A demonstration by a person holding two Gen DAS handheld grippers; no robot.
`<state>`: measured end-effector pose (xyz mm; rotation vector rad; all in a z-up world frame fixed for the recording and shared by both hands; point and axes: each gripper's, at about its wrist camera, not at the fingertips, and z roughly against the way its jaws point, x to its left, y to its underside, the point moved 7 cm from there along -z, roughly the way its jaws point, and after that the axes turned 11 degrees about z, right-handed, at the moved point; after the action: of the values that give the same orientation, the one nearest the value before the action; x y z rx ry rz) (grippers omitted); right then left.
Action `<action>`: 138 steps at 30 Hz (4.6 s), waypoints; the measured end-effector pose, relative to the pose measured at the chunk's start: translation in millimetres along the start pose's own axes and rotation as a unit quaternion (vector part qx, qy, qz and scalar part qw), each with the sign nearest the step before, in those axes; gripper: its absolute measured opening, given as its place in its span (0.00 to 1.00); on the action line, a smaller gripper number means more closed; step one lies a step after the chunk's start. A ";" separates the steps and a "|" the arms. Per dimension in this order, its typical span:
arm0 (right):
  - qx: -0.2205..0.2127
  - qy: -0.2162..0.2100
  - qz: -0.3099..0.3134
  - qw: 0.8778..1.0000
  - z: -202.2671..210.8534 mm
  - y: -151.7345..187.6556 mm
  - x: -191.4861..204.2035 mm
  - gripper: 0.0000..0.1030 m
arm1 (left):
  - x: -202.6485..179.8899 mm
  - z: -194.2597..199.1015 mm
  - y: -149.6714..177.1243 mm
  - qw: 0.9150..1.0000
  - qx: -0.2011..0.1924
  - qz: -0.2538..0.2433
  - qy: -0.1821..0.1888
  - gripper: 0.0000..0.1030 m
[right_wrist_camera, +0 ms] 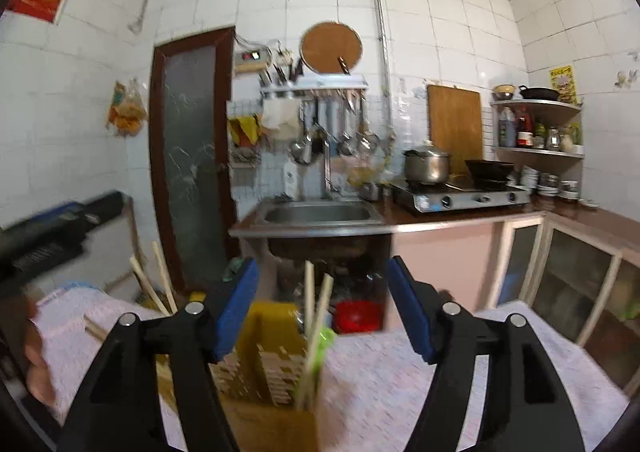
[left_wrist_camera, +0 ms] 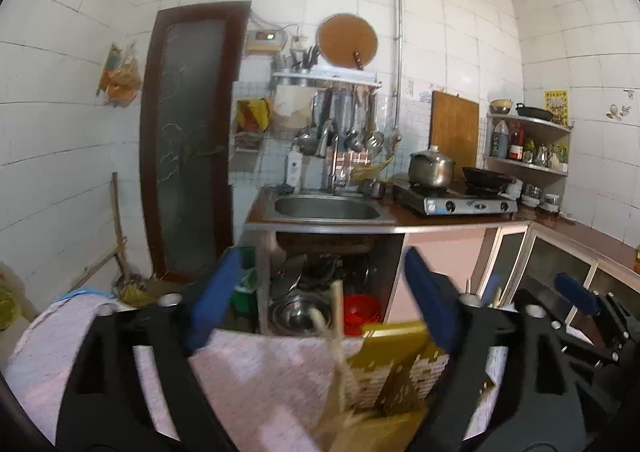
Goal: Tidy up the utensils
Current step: 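Move the right tool to a chopstick beside the grey spoon and close, then close the left tool on the grey spoon while the right holds its chopstick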
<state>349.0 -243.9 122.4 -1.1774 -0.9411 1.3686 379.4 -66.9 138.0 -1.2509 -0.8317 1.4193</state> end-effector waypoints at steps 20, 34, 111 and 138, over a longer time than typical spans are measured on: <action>0.189 -0.029 -0.005 0.981 82.1 146.0 58.6 0.71 | 120.5 80.8 158.4 0.975 0.204 -0.006 -0.090 0.95; 0.280 -0.046 -0.008 0.959 76.6 192.5 102.0 0.71 | 138.3 78.1 233.9 0.951 0.284 -0.035 -0.115 0.95; 0.332 -0.046 -0.029 0.942 55.8 215.4 4.4 0.06 | 36.3 32.6 246.7 0.938 0.341 -0.002 -0.064 0.59; 0.335 -0.040 -0.038 0.940 42.9 220.8 -6.3 0.06 | -0.9 22.9 269.8 0.933 0.345 -0.048 -0.091 0.35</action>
<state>259.7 -278.0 -81.3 -0.5622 -0.4915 1.5117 291.2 -128.8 -110.4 -0.5400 -0.4318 1.5707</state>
